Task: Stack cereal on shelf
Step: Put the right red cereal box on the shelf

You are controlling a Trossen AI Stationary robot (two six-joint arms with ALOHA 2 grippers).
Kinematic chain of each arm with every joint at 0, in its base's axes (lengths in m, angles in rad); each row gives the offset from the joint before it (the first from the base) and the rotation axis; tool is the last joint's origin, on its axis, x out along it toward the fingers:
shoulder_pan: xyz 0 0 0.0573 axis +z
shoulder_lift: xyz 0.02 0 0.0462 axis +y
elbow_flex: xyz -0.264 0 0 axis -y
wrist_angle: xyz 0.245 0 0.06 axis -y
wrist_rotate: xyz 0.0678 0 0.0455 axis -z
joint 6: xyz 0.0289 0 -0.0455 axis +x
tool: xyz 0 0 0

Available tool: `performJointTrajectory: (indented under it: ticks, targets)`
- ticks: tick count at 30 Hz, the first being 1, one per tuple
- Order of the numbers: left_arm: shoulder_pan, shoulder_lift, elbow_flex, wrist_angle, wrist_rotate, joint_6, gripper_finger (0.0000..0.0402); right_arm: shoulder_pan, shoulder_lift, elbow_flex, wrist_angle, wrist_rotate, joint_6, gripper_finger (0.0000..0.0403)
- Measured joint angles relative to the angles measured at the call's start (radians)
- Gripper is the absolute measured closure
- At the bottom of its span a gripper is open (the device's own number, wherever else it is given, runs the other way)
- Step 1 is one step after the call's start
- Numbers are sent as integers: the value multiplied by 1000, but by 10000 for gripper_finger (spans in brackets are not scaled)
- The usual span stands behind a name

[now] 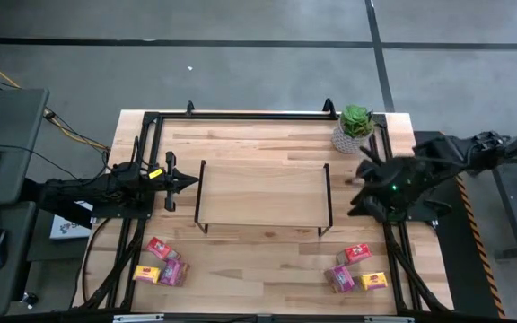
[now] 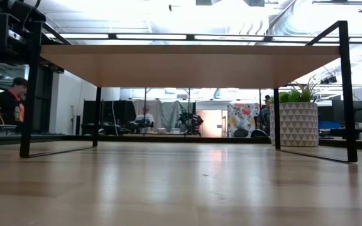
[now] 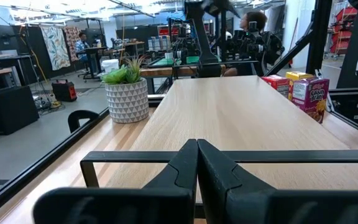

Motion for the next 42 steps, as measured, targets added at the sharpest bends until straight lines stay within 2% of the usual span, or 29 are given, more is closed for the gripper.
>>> performJointTrajectory:
  ticks: [11, 14, 16, 23, 27, 36, 42]
  targets:
    - [0, 0, 0, 0, 0, 0, 398, 484, 107, 0, -86, 341, 366, 160]
    - [0, 0, 0, 0, 0, 0, 398, 570, 155, 0, -131, 432, 436, 160]
    - [0, 0, 0, 0, 0, 0, 398, 600, 194, 0, -173, 456, 471, 160]
    - [0, 0, 0, 0, 0, 0, 398, 615, 351, -1, -272, 432, 392, 160]
    - [0, 0, 0, 0, 0, 0, 398, 591, 416, -1, -280, 346, 275, 160]
    - [0, 0, 0, 0, 0, 0, 398, 562, 510, -1, -312, 199, 122, 159]
    - [0, 0, 0, 0, 0, 0, 398, 562, 546, -1, -310, 200, -15, 159]
